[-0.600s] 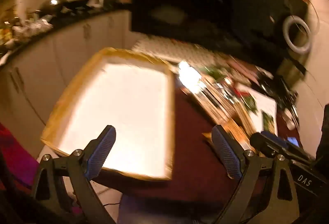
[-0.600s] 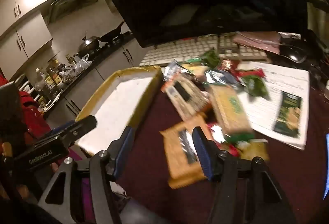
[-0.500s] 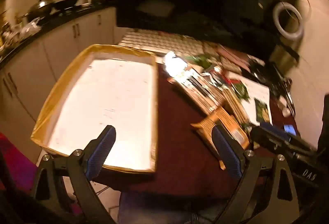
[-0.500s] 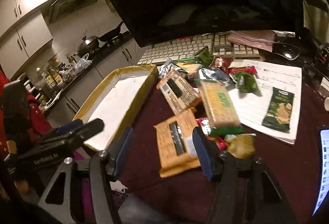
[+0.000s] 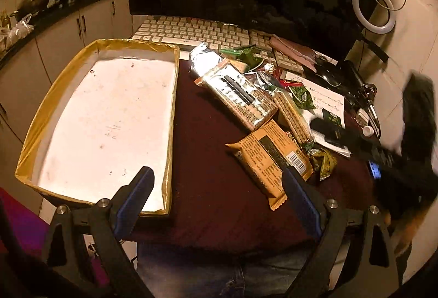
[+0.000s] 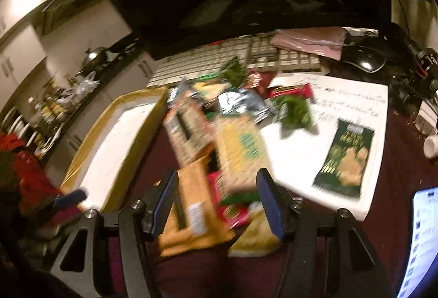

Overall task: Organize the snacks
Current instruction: 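Grasp the WEIDAN cracker pack with the right gripper while left grasps tan biscuit pack, then lift both packs and carry them over the white tray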

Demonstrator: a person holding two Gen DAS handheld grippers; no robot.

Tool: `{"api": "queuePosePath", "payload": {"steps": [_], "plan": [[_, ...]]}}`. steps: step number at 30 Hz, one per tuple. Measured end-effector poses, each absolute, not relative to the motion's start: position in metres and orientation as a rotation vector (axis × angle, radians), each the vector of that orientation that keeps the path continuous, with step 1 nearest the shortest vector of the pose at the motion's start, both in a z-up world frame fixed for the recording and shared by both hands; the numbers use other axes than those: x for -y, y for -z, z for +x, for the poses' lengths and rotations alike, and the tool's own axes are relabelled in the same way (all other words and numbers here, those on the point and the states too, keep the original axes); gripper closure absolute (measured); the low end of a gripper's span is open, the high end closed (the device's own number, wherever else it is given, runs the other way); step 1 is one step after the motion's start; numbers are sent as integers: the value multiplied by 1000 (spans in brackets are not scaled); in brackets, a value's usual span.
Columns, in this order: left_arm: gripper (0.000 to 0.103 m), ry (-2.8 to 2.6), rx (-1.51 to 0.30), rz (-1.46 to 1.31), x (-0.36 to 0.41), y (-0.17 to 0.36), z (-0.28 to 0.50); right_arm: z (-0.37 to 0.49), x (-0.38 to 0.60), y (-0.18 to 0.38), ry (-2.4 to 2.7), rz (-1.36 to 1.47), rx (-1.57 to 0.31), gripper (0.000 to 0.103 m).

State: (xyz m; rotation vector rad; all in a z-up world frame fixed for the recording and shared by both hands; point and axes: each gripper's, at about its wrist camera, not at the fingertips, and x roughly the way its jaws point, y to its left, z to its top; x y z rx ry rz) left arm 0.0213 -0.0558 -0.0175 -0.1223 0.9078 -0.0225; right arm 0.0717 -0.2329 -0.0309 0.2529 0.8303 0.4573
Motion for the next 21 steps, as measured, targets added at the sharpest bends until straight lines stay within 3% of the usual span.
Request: {"api": "queuePosePath", "payload": {"steps": [10, 13, 21], "plan": [[9, 88, -945, -99, 74, 29, 36, 117, 229, 56, -496, 253, -990, 45], [9, 128, -981, -127, 80, 34, 46, 109, 226, 57, -490, 244, -948, 56], [9, 192, -1083, -185, 103, 54, 78, 101, 261, 49, -517, 438, -796, 57]]}}
